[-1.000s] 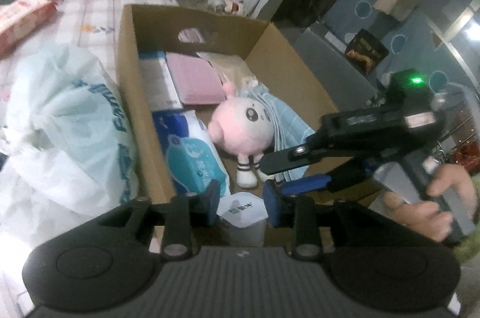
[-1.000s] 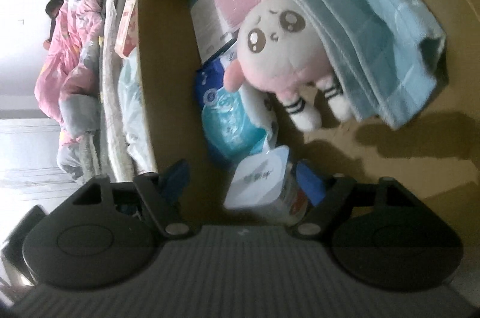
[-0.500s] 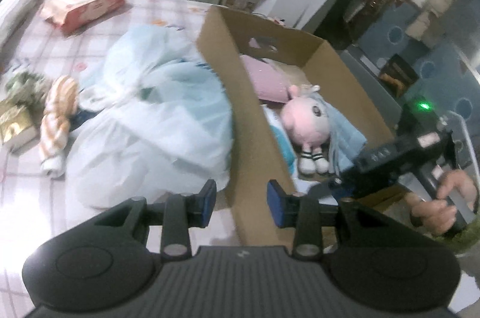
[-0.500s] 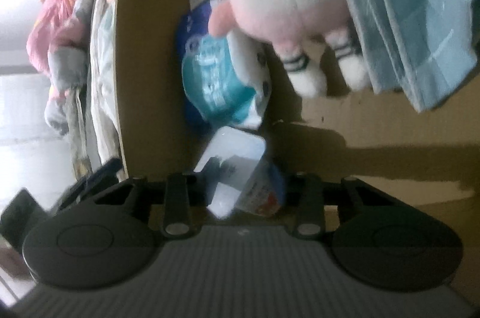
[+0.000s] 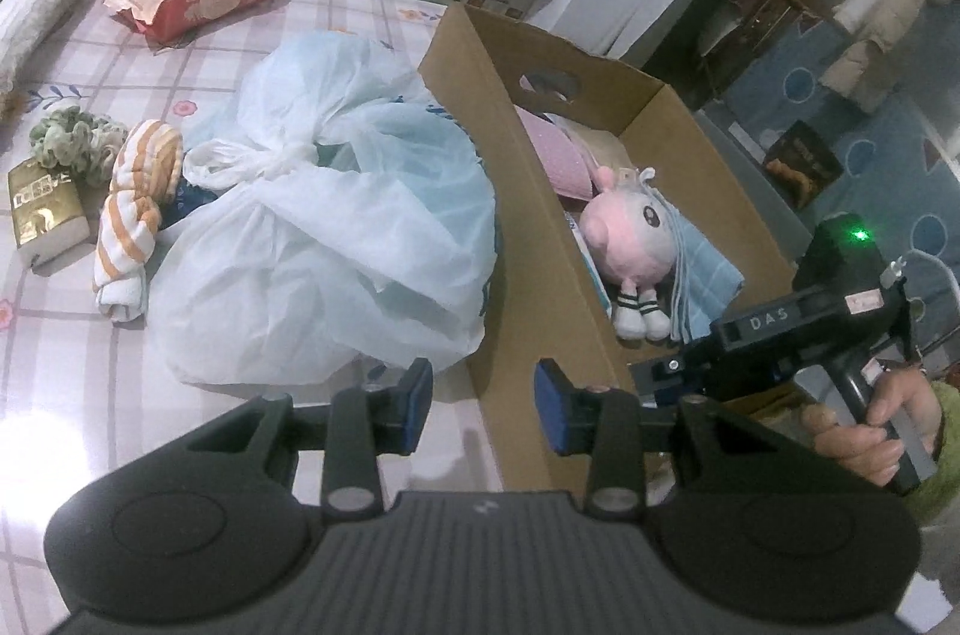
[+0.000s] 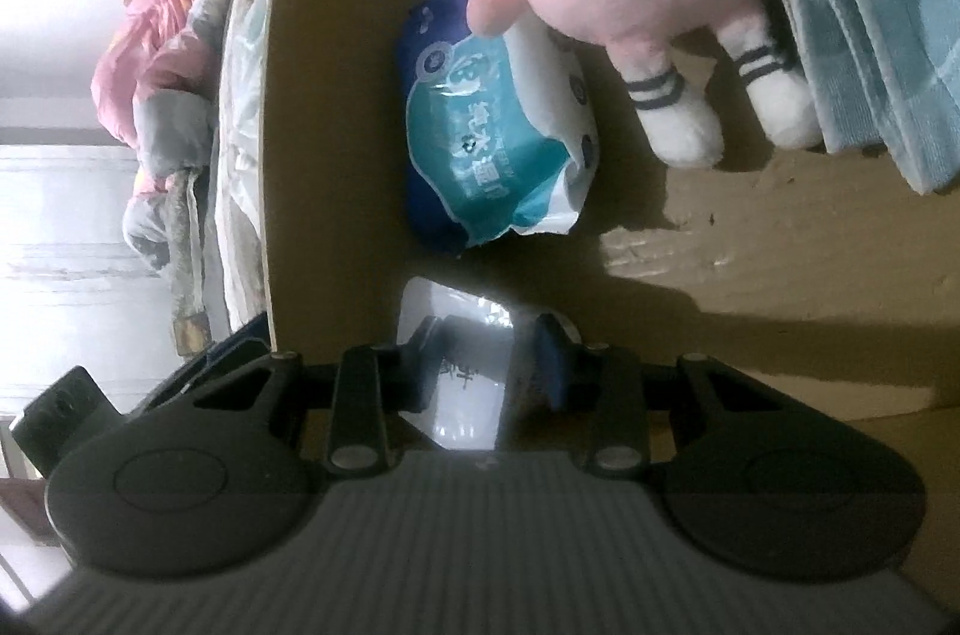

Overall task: Organize soft objects
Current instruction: 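Move the right tool back and close on the striped sock toy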

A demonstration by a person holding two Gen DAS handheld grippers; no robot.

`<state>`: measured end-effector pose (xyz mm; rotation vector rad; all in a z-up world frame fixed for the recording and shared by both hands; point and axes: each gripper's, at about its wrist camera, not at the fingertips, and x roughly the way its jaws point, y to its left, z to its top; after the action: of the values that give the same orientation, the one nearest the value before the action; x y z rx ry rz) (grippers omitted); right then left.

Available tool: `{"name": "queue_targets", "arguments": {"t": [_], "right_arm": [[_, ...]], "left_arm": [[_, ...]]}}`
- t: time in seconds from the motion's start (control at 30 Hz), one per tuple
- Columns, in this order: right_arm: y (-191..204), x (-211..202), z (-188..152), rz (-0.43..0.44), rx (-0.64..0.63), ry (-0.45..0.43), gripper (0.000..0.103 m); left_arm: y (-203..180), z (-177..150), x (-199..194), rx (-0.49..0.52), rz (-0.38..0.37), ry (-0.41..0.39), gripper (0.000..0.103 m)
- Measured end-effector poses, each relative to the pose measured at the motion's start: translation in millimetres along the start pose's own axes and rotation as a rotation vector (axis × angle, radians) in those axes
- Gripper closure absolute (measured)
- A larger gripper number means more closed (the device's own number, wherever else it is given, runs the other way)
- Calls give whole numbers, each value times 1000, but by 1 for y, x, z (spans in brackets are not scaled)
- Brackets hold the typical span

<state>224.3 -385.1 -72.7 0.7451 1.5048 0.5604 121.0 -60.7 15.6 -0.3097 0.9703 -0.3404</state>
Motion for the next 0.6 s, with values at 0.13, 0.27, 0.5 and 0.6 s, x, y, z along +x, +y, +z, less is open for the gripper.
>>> {"name": "queue_targets", "arguments": {"t": [0.13, 0.27, 0.5, 0.6], "right_arm": [[-1, -5, -4, -9, -15, -39, 68], [7, -22, -8, -53, -66, -119, 57], [36, -55, -18, -59, -155, -284, 53], [64, -58, -22, -53, -236, -338, 47]], "left_arm": [[1, -8, -1, 18, 23, -10, 58], [9, -14, -8, 23, 48, -30, 49], [25, -18, -22, 38, 103, -84, 40], [33, -18, -32, 45, 141, -119, 33]]}}
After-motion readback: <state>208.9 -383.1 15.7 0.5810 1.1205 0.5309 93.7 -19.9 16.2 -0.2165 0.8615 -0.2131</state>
